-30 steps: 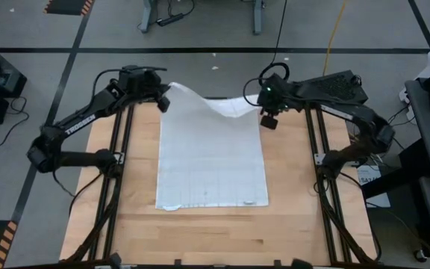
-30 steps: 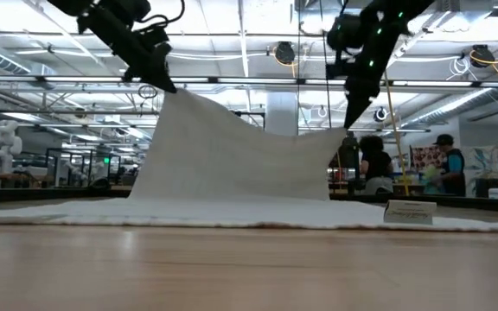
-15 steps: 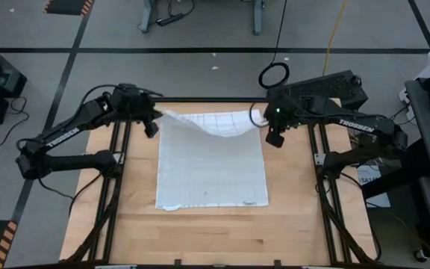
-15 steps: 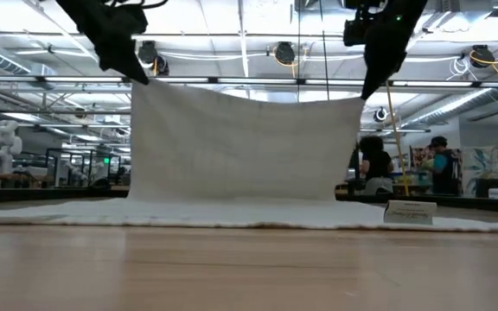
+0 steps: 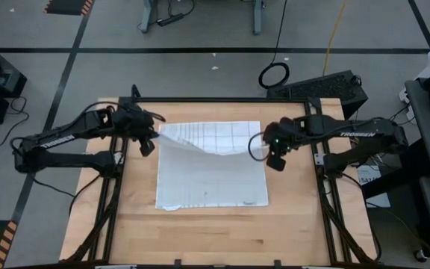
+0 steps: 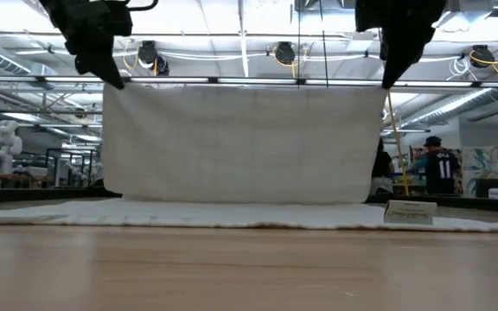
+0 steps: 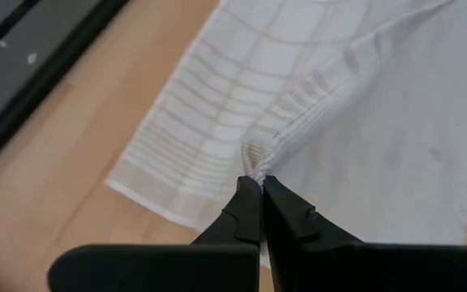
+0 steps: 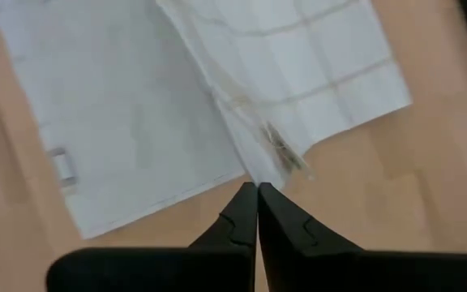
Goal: Roll towel
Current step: Roll the white towel
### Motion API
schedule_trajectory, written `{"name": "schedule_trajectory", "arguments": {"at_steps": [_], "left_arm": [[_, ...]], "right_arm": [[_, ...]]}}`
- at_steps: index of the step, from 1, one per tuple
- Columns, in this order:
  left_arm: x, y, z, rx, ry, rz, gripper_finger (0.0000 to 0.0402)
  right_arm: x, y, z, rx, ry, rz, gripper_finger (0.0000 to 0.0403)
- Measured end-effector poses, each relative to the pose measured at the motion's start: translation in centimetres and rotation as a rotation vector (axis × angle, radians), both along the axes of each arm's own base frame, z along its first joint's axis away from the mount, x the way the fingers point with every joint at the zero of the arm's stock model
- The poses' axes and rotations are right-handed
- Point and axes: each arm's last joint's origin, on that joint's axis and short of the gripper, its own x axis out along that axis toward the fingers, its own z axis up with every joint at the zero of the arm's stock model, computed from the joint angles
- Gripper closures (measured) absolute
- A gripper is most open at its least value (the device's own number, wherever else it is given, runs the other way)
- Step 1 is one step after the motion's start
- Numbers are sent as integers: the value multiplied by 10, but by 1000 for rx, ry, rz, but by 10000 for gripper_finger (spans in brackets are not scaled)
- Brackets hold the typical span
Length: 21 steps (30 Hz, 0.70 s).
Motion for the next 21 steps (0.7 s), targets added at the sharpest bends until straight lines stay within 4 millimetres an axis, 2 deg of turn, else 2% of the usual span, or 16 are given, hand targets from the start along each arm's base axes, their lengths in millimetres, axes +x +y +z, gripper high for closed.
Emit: {"name": "schedule_trajectory", "arguments": {"at_steps": [8,21], "left_arm": [[3,-16,-14,-43,27,-22,399],[7,-40,-15,-110,13,-63,399]], "right_arm": [[-2,30,-7,60,18,33,402],[-8,69,-7,122,4,42,403]]}}
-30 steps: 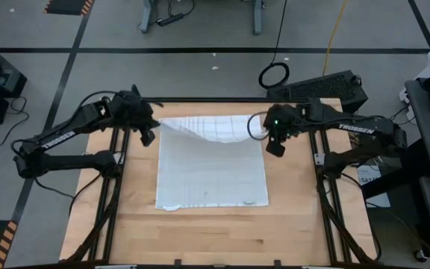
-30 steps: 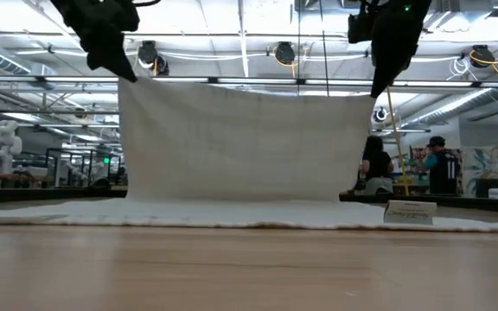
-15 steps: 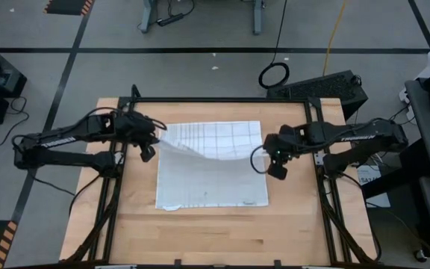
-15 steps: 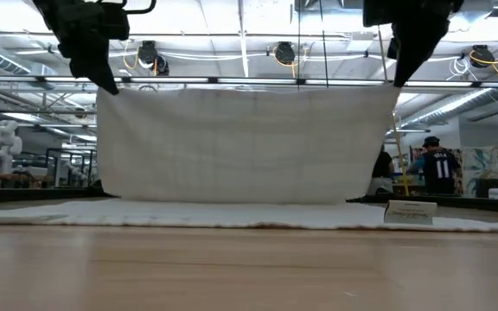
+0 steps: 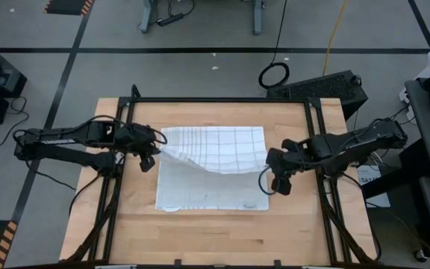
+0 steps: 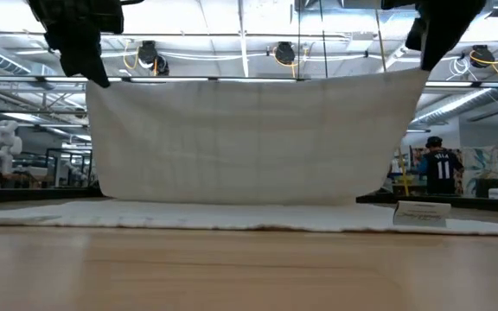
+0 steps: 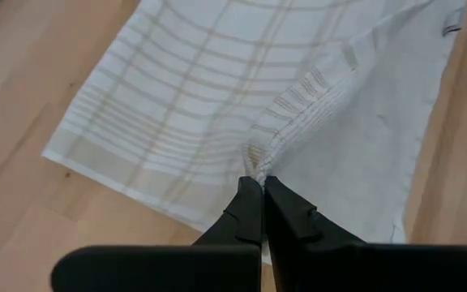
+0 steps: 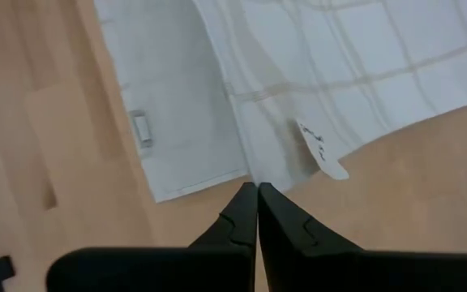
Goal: Roll towel
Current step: Roll the white towel
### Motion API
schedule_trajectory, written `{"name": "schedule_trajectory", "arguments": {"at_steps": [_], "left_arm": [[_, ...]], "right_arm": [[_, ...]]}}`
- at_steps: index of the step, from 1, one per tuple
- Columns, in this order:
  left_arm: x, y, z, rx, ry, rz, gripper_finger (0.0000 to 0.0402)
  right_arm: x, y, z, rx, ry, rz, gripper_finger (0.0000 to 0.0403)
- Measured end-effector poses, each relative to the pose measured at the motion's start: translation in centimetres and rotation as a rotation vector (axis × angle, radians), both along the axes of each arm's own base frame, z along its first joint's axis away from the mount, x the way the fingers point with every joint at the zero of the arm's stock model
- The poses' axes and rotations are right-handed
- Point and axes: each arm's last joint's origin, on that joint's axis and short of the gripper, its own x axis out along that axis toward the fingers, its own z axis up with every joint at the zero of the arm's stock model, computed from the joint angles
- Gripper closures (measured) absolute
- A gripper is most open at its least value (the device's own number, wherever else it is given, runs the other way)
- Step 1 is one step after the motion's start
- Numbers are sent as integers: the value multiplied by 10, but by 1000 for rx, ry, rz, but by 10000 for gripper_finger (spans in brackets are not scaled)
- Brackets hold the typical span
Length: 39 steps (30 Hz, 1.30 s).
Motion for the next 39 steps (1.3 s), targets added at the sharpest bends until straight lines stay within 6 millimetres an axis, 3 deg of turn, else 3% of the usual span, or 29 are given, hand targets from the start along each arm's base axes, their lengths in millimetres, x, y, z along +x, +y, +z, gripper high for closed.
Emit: {"name": "schedule_trajectory", "arguments": {"at_steps": [5,10,25,39], "left_arm": [[0,-6,0,37,0,11,399],[1,-6,2,145,-13,57,399],[-4,-2,70,323,-308,65,399],[-14,-7,68,189,-272,-33,399]], "right_arm": [[-3,13,0,-11,-22,8,403],[-4,11,6,-73,-44,-24,403],[-8,0,92,-172,-303,-54,403],[-22,27,95,-50,-277,-2,403]]}}
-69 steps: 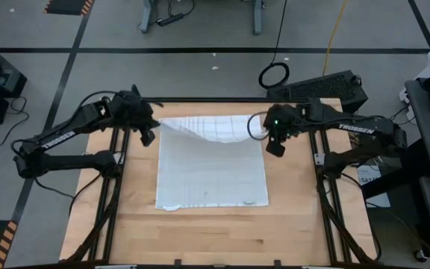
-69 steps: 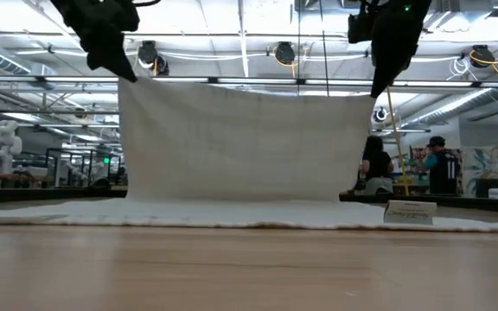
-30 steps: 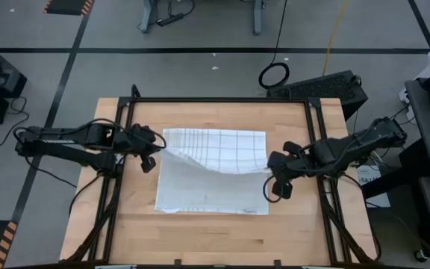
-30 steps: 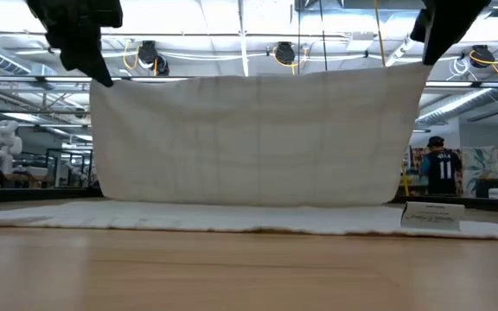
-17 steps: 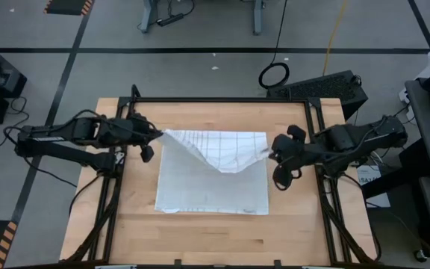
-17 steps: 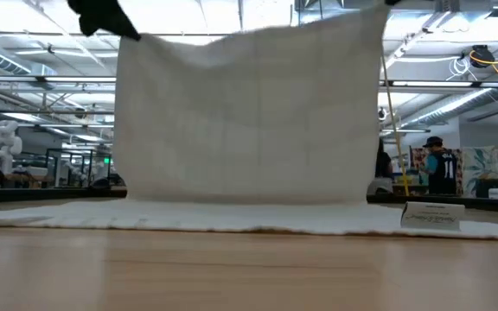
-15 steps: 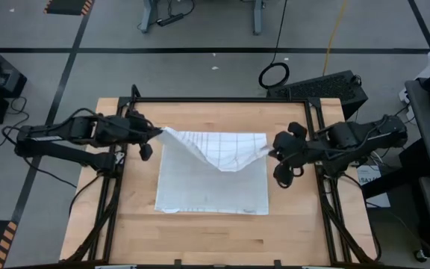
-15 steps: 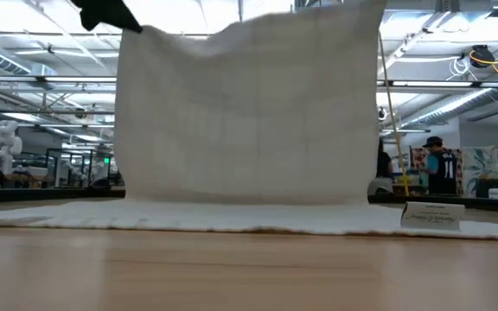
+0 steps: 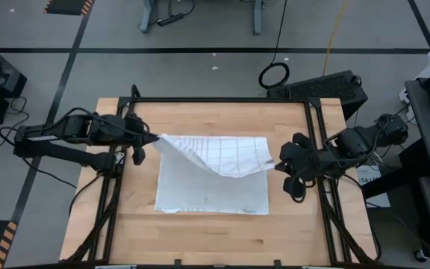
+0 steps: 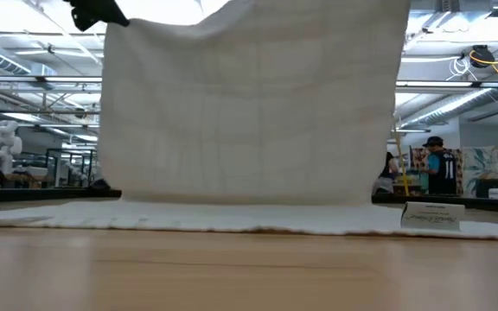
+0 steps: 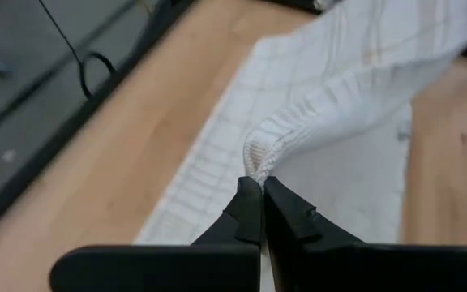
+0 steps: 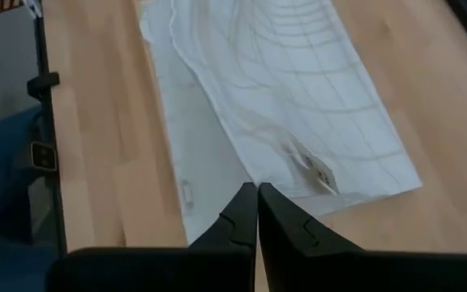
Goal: Roll towel
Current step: Roll the white towel
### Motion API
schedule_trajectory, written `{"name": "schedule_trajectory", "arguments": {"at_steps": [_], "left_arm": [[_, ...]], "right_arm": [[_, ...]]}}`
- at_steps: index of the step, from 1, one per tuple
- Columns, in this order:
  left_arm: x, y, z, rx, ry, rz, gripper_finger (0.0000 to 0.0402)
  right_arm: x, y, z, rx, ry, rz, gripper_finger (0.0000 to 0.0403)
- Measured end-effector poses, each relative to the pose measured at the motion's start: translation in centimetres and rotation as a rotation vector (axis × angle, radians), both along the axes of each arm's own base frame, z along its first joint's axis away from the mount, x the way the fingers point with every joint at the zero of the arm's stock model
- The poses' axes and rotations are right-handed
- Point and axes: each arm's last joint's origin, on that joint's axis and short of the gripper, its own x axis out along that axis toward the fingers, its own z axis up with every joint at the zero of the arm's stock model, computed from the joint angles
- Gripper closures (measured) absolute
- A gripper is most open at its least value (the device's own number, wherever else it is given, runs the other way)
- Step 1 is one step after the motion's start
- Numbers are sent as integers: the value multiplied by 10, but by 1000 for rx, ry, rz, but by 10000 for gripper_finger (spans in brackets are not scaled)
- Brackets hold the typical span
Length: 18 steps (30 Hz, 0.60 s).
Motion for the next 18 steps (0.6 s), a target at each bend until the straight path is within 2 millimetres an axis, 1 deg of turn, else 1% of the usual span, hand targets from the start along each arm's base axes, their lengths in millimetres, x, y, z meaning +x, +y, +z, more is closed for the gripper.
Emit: {"name": "schedule_trajectory", "arguments": {"at_steps": [4,8,13,16,18], "left_arm": [[-3,-1,-8,-55,73,2,399],[-1,-1,-27,-58,143,5,399],[2,-1,-49,-81,220,20,399],[2,-2,-56,-90,243,13,399],[2,-1,-57,-63,240,39,399]], "right_arm": [[2,10,-7,-7,45,9,403],[16,24,-20,-32,105,22,403],[35,41,-45,-89,225,41,403],[41,47,-58,-119,313,50,403],[42,46,-62,-164,352,41,403]]}}
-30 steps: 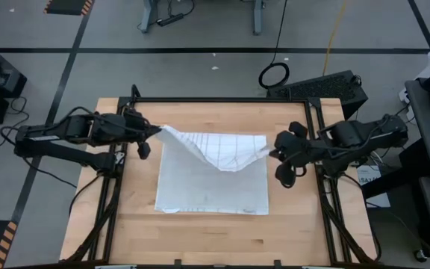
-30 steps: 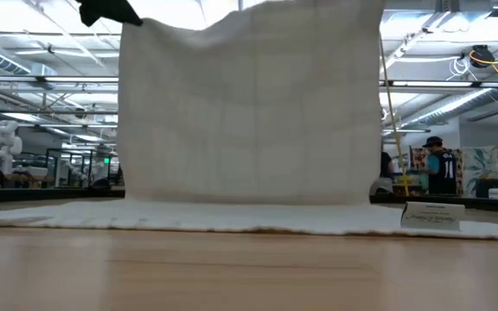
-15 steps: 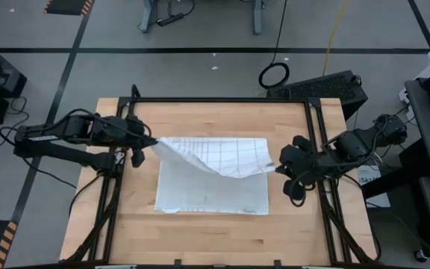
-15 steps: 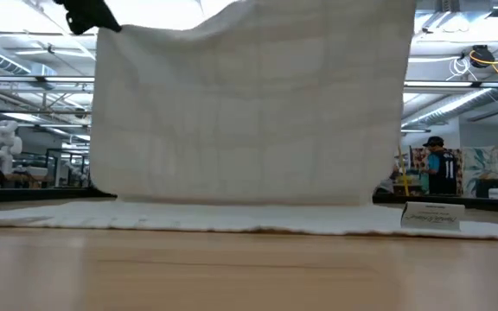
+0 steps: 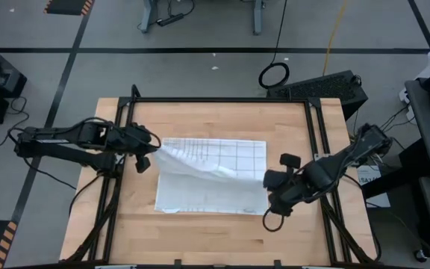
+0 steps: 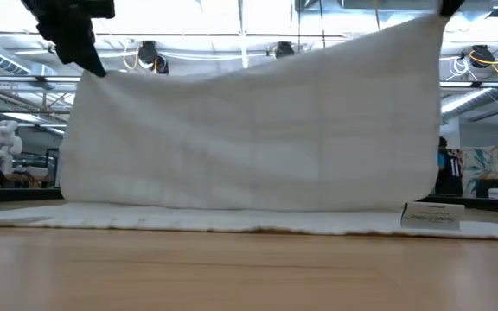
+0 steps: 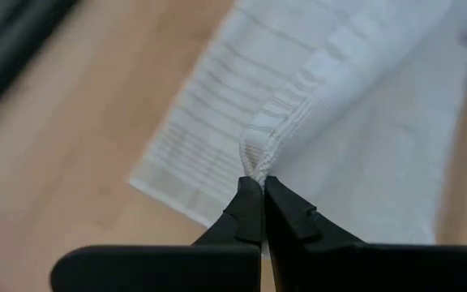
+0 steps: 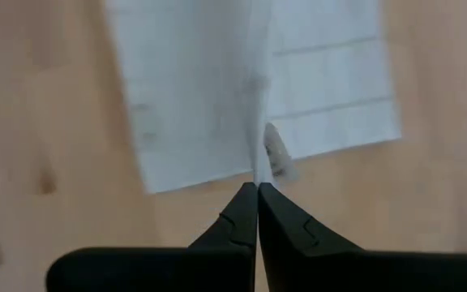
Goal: Roll towel
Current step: Roll the white towel
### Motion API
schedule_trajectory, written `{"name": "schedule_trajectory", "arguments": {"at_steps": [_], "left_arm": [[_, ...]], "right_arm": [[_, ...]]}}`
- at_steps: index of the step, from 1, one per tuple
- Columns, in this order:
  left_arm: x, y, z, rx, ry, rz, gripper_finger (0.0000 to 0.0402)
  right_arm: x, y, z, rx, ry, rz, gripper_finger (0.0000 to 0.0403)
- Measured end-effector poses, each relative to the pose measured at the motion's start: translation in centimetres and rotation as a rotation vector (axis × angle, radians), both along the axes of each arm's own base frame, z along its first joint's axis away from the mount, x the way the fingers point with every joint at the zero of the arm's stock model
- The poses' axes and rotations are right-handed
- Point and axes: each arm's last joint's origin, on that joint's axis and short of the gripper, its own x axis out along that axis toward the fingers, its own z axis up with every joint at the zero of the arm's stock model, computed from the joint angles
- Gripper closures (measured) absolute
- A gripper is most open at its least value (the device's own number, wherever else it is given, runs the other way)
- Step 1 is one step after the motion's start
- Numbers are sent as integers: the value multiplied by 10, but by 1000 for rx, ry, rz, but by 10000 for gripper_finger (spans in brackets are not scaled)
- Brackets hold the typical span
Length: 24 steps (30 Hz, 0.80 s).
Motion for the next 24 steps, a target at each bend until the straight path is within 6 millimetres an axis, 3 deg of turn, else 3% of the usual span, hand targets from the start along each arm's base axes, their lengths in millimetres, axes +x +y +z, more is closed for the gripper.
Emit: {"name": "schedule_trajectory", "arguments": {"at_steps": [5,11,15,19,24], "left_arm": [[5,7,7,195,-78,115,399],[17,22,19,501,-115,228,399],[29,38,28,619,-151,256,399],[35,60,35,730,-143,300,399],[34,90,39,744,-176,303,399]], "right_arm": [[2,-25,1,-244,12,-39,403],[8,-76,16,-423,-3,-46,403],[9,-123,26,-463,16,-84,403],[-4,-170,41,-467,6,-142,403],[-22,-215,62,-399,-160,-163,403]]}}
